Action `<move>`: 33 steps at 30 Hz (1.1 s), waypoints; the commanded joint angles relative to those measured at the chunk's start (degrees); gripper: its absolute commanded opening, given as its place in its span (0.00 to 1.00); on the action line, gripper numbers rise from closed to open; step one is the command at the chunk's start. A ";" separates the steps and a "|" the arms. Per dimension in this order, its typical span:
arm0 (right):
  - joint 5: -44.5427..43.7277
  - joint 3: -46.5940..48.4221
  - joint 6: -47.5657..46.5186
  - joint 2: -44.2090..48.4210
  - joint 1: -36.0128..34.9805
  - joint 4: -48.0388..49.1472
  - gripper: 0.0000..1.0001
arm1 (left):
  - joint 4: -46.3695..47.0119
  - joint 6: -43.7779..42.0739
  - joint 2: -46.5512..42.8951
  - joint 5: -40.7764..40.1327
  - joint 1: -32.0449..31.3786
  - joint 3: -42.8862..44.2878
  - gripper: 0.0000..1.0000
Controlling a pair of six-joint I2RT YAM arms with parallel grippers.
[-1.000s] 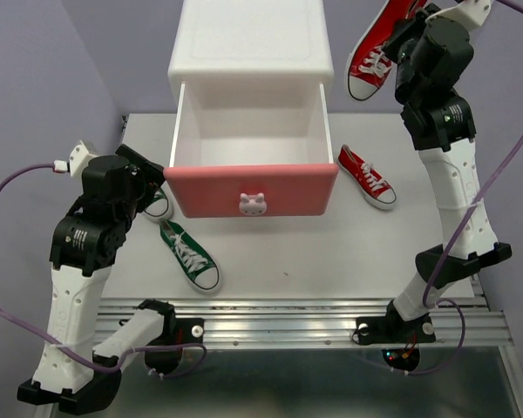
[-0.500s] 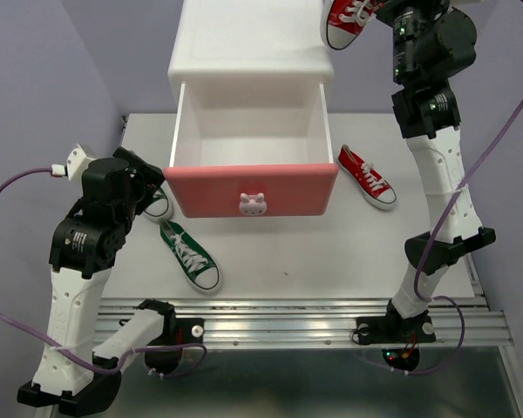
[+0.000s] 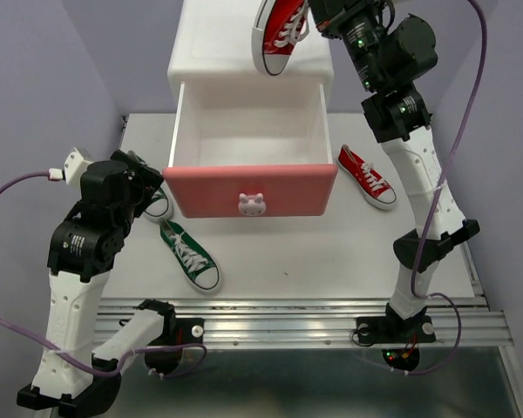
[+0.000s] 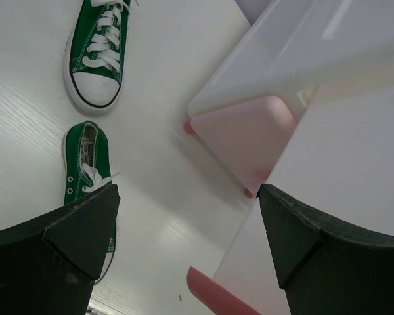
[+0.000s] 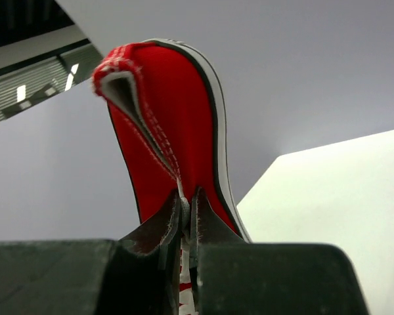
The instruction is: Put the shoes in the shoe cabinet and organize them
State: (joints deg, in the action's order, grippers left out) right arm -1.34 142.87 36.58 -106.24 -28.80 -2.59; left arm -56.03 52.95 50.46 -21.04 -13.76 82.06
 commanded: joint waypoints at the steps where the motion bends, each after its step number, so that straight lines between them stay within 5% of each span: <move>1: 7.23 2.51 0.79 1.65 -4.77 3.56 0.01 | -0.30 1.02 -1.06 -1.02 0.14 -0.59 0.99; 14: 5.83 -1.54 -5.72 3.31 -15.40 -5.84 0.01 | -1.45 3.04 -2.73 -1.11 0.14 -2.52 0.99; 23: -2.69 -1.98 -12.31 3.40 -24.28 -14.45 0.01 | -1.45 3.30 -3.52 -1.20 0.14 -3.14 0.99; 33: -7.89 -4.61 -14.43 4.72 -26.05 -21.49 0.01 | -1.89 3.30 -4.05 -1.20 0.14 -3.75 0.99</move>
State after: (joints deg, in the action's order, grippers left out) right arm -6.72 137.45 23.03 -105.71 -54.76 -27.53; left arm -57.76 55.72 47.29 -21.02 -13.76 79.18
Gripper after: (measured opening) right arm 0.063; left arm 0.986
